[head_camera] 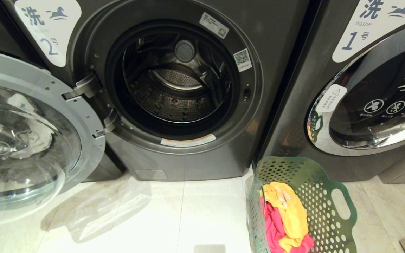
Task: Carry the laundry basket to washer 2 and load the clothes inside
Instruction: Open the lid of the washing machine
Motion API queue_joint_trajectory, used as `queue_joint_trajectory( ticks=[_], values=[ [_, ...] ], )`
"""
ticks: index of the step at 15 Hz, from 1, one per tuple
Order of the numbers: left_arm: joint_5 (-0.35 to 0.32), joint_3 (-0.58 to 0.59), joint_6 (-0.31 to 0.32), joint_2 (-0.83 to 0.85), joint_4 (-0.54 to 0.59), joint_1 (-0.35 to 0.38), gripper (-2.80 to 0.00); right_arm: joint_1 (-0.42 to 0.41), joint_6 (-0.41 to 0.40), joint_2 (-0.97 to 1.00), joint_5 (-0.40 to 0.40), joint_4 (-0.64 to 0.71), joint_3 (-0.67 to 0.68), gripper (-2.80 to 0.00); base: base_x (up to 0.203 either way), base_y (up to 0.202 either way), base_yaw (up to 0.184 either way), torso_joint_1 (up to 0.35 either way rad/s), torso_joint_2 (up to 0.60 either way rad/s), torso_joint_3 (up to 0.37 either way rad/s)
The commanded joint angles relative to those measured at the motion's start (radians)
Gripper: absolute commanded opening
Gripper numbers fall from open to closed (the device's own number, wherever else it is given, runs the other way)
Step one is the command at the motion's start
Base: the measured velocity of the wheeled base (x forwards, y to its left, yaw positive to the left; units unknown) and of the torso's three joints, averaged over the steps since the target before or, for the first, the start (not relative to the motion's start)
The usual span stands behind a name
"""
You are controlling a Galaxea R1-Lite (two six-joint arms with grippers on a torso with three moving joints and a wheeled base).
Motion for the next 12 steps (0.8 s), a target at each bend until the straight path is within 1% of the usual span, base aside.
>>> queue_joint_trajectory(
  ticks=[1, 5, 9, 12],
  values=[
    [0.0, 0.011, -0.001, 0.002, 0.0, 0.0, -2.8, 0.0, 0.0, 0.0, 0.0, 0.0, 0.0, -2.8, 0.0, 0.0, 0.0, 0.0, 0.0, 0.0],
    [0.001, 0.011, -0.001, 0.002, 0.0, 0.0, -2.8, 0.0, 0.0, 0.0, 0.0, 0.0, 0.0, -2.8, 0.016, 0.0, 0.0, 0.001, 0.0, -0.001],
    [0.0, 0.011, 0.0, 0.002, 0.0, 0.0, -2.8, 0.0, 0.0, 0.0, 0.0, 0.0, 0.0, -2.8, 0.175, 0.0, -0.001, 0.004, 0.0, 0.003],
    [0.0, 0.011, -0.001, 0.002, 0.0, 0.0, -2.8, 0.0, 0.0, 0.0, 0.0, 0.0, 0.0, -2.8, 0.02, 0.0, 0.001, 0.006, 0.0, 0.001]
  ],
)
